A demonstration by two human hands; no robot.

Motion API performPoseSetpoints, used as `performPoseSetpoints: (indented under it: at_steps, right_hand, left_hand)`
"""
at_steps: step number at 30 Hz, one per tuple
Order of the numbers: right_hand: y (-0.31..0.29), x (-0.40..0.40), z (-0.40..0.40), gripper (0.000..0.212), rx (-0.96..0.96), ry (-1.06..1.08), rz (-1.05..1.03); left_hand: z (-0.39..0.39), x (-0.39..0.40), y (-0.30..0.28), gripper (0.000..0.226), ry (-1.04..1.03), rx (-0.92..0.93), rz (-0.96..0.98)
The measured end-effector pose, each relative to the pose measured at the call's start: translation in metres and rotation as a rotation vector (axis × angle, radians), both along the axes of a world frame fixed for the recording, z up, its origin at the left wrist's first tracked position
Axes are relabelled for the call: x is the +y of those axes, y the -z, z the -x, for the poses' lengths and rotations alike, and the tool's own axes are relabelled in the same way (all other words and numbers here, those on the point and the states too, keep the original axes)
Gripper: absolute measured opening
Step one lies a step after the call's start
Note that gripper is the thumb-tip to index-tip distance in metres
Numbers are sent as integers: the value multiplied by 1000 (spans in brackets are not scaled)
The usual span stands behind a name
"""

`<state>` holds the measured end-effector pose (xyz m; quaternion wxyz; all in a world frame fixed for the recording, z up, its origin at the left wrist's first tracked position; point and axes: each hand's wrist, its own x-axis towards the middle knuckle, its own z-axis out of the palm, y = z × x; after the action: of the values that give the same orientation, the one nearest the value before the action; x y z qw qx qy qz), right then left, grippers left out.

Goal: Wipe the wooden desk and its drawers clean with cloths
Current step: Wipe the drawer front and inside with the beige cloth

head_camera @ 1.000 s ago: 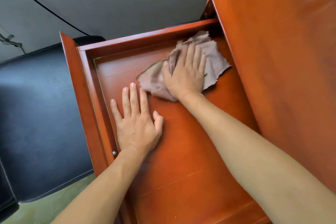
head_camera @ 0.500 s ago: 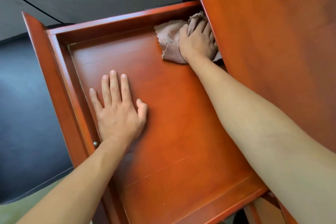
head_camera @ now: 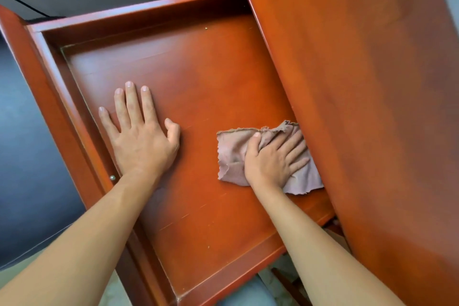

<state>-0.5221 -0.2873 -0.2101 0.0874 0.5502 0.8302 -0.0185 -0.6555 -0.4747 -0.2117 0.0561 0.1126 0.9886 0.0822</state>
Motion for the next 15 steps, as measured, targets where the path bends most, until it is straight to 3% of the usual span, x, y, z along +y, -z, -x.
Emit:
performPoseSetpoints:
  at_steps: [4, 10, 15]
  right_hand:
    - [-3, 30, 77, 88, 165, 125, -56]
    - [3, 30, 183, 79, 81, -373, 1]
    - [5, -19, 109, 79, 96, -503, 5]
  left_hand:
    - [0, 1, 3, 79, 6, 23, -12]
    - [-1, -1, 6, 78, 4, 58, -34]
    - [-3, -5, 5, 78, 10, 52, -49]
